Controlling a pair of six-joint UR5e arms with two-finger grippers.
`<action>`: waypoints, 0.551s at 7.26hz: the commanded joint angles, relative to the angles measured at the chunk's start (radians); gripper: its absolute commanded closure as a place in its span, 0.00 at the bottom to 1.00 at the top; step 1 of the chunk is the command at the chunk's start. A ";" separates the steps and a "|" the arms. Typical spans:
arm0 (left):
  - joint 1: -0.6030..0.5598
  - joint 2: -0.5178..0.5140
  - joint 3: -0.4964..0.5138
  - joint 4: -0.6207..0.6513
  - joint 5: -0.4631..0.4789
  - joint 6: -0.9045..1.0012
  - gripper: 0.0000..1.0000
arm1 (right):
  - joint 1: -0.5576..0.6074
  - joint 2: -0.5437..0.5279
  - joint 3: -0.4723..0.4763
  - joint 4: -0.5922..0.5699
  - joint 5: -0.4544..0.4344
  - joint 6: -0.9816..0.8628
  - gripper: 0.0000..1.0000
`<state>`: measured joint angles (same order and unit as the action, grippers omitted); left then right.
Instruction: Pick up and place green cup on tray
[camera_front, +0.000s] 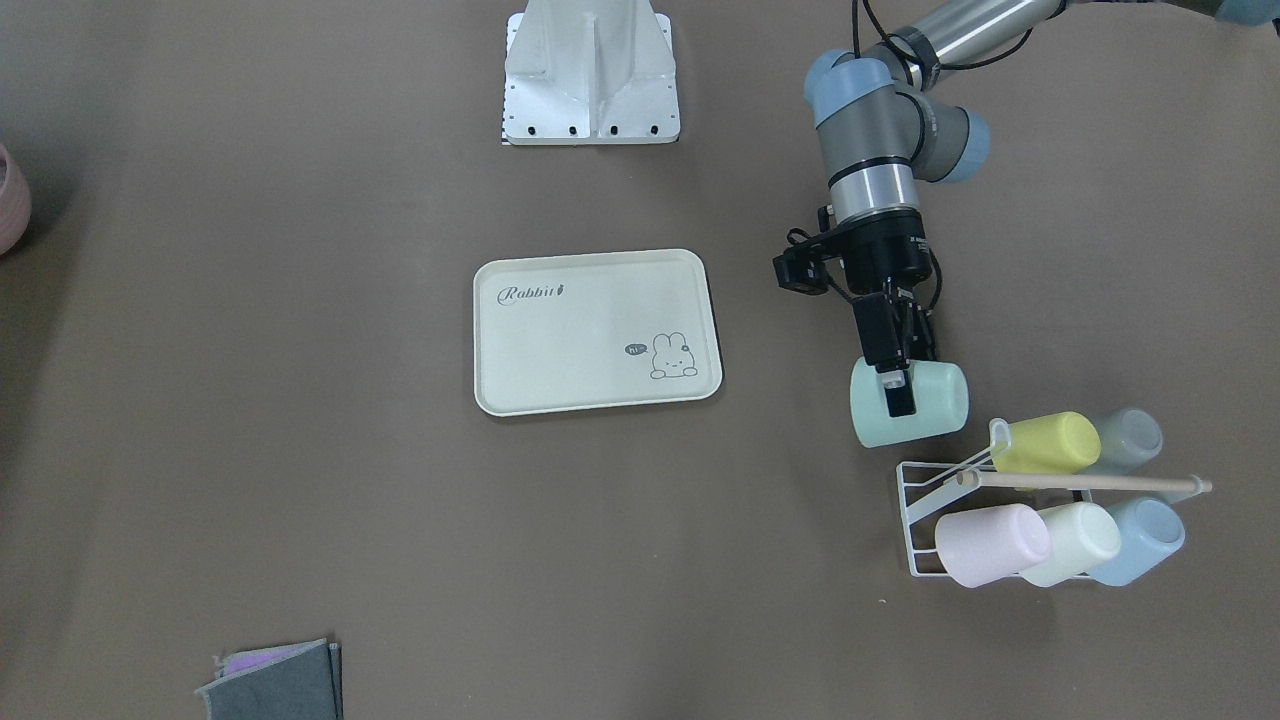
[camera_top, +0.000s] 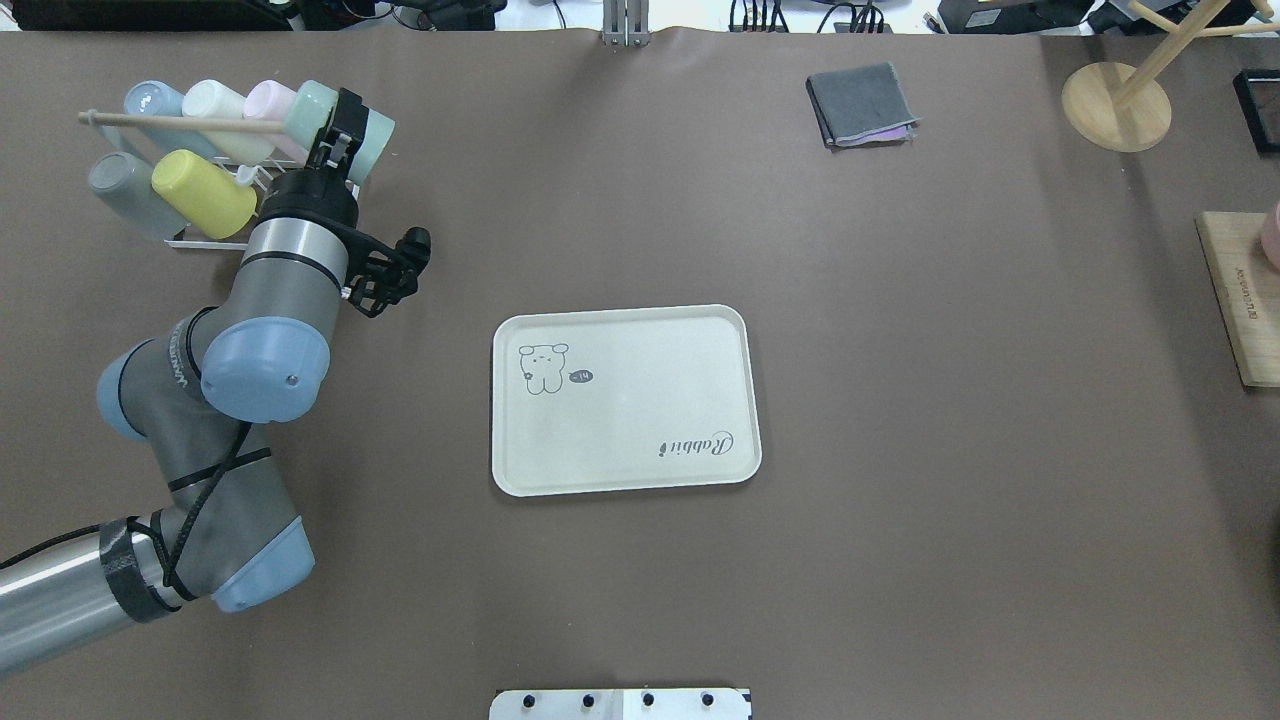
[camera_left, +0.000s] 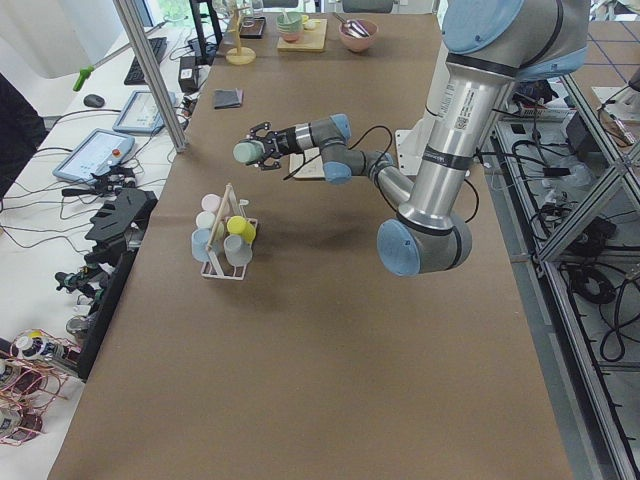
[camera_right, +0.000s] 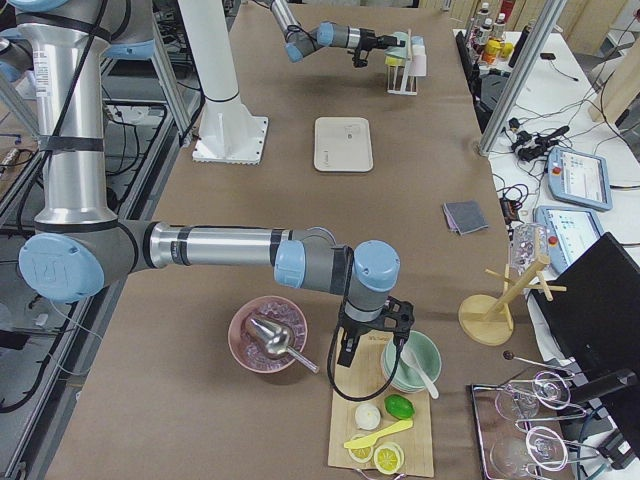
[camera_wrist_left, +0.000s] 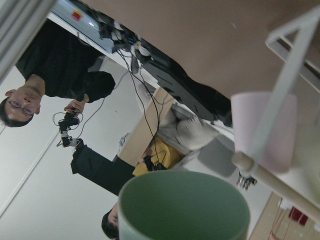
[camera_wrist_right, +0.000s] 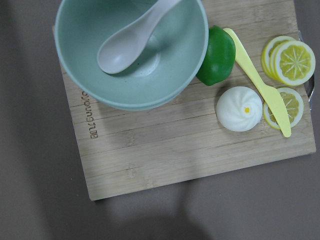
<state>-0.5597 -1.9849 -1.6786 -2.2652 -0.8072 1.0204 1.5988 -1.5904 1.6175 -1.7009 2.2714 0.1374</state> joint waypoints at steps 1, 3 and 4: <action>-0.014 -0.109 0.007 -0.023 -0.262 -0.407 1.00 | 0.000 -0.023 0.005 0.030 0.002 -0.092 0.00; -0.015 -0.138 0.125 -0.356 -0.474 -0.659 1.00 | 0.003 -0.022 0.044 0.032 0.019 -0.209 0.00; -0.014 -0.138 0.219 -0.548 -0.545 -0.766 1.00 | 0.003 -0.025 0.041 0.030 0.020 -0.208 0.00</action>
<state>-0.5743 -2.1159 -1.5622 -2.5863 -1.2544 0.3890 1.6010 -1.6131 1.6489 -1.6709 2.2853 -0.0527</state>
